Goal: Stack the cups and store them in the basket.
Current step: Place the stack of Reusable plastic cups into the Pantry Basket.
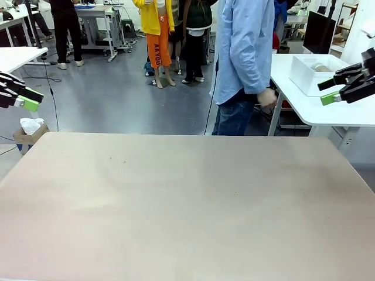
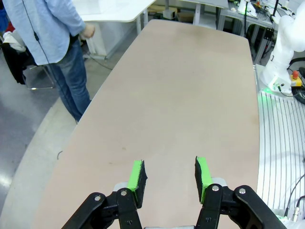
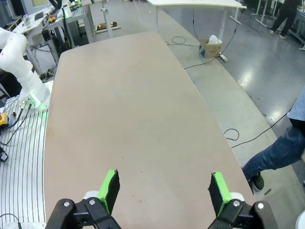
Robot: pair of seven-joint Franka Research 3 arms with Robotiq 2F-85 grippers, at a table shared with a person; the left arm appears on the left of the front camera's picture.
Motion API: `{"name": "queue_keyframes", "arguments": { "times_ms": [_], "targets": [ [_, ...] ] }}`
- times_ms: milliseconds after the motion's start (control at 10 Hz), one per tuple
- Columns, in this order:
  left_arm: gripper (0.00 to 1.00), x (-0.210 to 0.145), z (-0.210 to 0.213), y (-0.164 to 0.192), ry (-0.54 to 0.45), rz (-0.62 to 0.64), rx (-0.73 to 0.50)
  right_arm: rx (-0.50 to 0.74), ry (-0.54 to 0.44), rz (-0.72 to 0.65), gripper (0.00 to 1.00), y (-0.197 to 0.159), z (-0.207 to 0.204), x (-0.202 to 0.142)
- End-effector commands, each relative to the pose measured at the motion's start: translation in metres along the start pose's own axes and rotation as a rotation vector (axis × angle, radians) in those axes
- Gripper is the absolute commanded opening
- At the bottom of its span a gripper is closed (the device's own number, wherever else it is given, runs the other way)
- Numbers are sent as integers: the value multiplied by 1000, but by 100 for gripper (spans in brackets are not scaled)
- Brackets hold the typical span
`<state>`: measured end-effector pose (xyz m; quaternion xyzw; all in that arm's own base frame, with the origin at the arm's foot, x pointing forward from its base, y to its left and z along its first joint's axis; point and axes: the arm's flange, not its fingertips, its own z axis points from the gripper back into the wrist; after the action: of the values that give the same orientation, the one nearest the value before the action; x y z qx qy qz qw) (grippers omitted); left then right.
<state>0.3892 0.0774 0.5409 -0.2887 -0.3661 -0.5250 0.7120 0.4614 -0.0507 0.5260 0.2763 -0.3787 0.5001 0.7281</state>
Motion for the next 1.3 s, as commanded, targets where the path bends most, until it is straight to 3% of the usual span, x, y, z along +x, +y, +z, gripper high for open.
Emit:
{"name": "queue_keyframes", "arguments": {
  "times_ms": [0,1200],
  "targets": [
    [56,3,0,-1,-17,0,-2,6,-4,-7,100,0,1,2],
    [56,3,0,-1,-17,0,-2,6,-4,-7,100,0,1,2]
  ]
}}
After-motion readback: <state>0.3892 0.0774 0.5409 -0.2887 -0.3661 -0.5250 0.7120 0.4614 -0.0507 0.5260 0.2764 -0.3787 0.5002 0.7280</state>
